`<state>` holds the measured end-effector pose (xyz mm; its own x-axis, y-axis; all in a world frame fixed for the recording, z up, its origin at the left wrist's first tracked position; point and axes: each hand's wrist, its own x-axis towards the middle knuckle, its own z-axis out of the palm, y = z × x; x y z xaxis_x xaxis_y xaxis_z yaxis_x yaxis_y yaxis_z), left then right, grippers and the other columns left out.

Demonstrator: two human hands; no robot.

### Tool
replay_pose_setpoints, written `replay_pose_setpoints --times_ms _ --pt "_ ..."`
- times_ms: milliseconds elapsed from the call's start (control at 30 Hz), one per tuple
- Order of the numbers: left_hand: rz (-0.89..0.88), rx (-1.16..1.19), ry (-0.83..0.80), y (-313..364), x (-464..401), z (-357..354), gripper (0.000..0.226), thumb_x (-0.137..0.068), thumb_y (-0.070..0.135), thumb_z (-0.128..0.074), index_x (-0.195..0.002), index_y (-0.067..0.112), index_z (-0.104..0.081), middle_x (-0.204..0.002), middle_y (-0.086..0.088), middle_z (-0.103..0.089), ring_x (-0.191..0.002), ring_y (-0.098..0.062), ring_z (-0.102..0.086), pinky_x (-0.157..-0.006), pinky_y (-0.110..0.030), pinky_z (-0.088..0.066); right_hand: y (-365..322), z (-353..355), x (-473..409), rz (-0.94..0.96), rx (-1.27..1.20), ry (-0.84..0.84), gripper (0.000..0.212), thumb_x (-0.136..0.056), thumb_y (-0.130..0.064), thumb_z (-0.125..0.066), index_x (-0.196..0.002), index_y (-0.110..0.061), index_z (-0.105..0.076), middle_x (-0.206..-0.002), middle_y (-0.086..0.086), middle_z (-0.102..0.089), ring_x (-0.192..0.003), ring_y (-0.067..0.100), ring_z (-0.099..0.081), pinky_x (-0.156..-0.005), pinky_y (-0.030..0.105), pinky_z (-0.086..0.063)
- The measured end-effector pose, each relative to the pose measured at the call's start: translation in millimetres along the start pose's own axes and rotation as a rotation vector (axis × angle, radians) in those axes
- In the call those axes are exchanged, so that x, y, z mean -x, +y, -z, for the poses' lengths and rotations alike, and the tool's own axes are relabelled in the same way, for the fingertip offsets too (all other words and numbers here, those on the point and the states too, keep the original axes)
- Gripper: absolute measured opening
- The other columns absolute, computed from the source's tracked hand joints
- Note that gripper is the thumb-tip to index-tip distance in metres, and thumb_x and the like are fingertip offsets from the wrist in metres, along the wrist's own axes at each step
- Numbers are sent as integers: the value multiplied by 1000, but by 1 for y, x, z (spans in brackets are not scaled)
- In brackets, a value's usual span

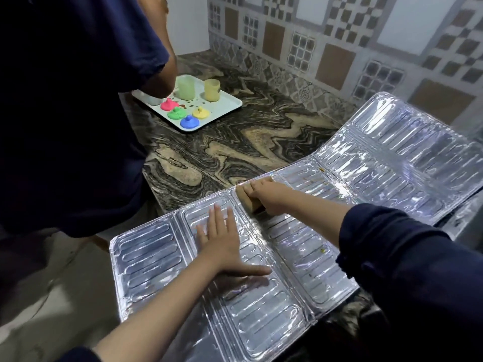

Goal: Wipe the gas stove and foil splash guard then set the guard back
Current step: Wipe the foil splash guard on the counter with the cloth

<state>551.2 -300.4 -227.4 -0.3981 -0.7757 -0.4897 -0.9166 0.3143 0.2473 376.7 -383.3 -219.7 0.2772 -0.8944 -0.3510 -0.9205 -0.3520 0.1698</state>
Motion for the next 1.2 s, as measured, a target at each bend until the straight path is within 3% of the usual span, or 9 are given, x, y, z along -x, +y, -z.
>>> replay_pose_setpoints --times_ms 100,267,433,600,733,967,1067,1133,1200 --pt "-65 -28 -13 21 -11 -4 162 -40 91 -61 -143 8 32 -144 -15 45 -134 -31 41 -106 -64 17 -1 2 -1 -3 26 -19 61 -85 -9 -53 -142 -9 -31 -146 16 -36 -128 35 -44 -102 43 -42" --pt "-6 -99 -109 30 -20 -8 166 -34 92 -61 -141 7 33 -141 -13 49 -133 -32 42 -102 -71 14 2 7 3 21 44 -21 58 -83 -12 -56 -138 -11 -38 -137 15 -46 -123 34 -49 -100 41 -43" --pt "15 -104 -150 32 -19 -5 167 -33 93 -60 -139 8 37 -137 -11 54 -130 -30 46 -102 -70 15 6 7 34 60 8 -83 52 -75 -18 -66 -125 -16 -51 -118 11 -60 -102 33 -59 -83 35 -50" --pt "19 -94 -141 29 -22 -6 169 -28 94 -59 -139 10 37 -136 -10 55 -130 -29 46 -102 -70 13 3 -2 87 90 -50 -227 49 -72 -18 -68 -120 -20 -56 -109 7 -64 -99 30 -61 -82 32 -50" --pt "14 -84 -148 31 -21 -6 169 -29 93 -61 -140 10 36 -137 -9 54 -131 -29 45 -102 -71 12 -2 4 127 143 -79 -355 40 -83 -11 -59 -123 -16 -57 -116 8 -63 -105 28 -58 -74 22 -34" --pt "31 -69 -186 32 -19 -3 168 -32 90 -65 -139 11 38 -133 -9 57 -129 -28 47 -101 -73 11 -7 14 160 222 -28 -594 57 -82 -5 -55 -135 -22 -50 -120 14 -60 -103 31 -56 -72 24 -33" --pt "26 -73 -189 32 -17 -2 167 -32 91 -64 -138 10 38 -132 -9 57 -129 -29 47 -100 -73 11 -5 6 166 164 -112 -716 51 -81 -2 -53 -129 -21 -57 -112 18 -63 -84 25 -52 -71 24 -33" --pt "23 -75 -189 32 -16 -2 167 -33 91 -63 -137 10 39 -133 -10 57 -128 -30 48 -100 -73 11 -5 2 171 122 -177 -784 43 -82 -3 -50 -121 -15 -63 -96 19 -62 -76 19 -45 -69 26 -34" --pt "21 -71 -187 31 -15 -2 168 -31 92 -62 -137 10 39 -134 -10 56 -128 -29 48 -100 -74 11 -5 0 175 99 -192 -825 38 -84 -4 -50 -117 -10 -65 -79 8 -52 -76 18 -41 -68 27 -34"
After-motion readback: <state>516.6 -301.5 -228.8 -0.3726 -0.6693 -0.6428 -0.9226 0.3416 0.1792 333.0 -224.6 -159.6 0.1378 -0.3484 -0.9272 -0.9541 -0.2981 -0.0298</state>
